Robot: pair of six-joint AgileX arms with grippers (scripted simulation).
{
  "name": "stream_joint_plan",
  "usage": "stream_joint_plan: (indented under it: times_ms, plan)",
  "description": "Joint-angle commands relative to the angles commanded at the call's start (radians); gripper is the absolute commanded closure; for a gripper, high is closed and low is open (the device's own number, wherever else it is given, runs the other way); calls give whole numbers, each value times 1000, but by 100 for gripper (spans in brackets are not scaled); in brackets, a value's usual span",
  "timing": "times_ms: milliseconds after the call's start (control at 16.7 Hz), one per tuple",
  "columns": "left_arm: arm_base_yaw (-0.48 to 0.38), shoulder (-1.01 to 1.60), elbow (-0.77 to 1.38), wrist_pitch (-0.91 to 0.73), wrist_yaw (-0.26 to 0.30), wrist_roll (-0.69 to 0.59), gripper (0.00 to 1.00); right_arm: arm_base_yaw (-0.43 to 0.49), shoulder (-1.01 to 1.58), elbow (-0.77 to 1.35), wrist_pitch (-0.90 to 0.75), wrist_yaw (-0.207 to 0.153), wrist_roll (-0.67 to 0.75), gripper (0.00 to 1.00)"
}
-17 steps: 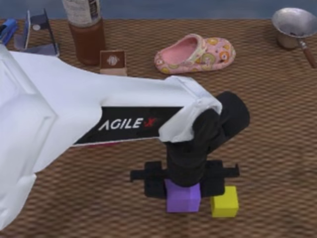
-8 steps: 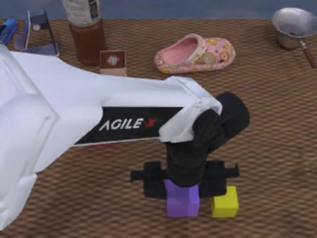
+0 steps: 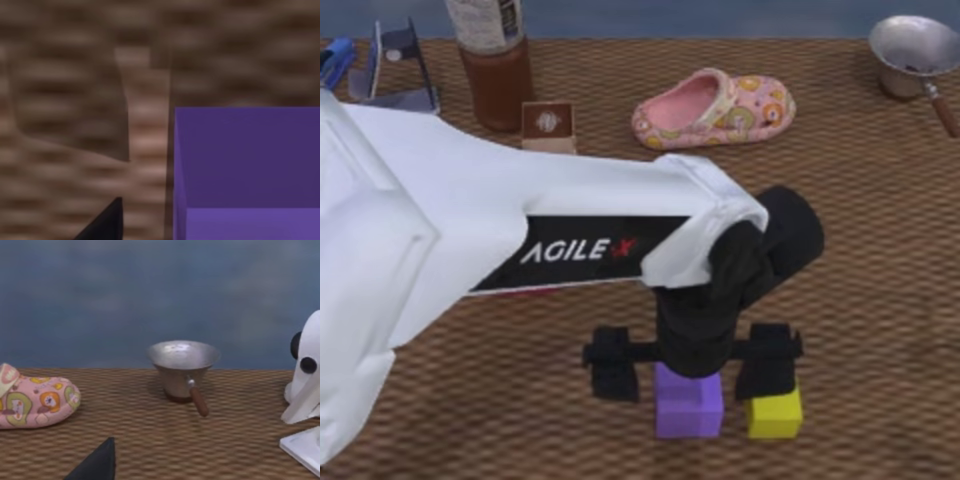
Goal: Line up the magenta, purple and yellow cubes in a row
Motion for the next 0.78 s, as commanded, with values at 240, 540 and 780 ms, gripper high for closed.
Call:
stream_joint_plan:
  times_ms: [240, 540, 780]
  plan:
    - [0, -1, 3, -4, 0, 0, 0, 0, 0, 0, 0, 0, 0, 0]
    - [8, -44, 107, -158, 0, -5, 0, 0, 0, 0, 0, 0, 0, 0]
    - [16, -78, 172, -250, -1, -5, 0, 0, 0, 0, 0, 0, 0, 0]
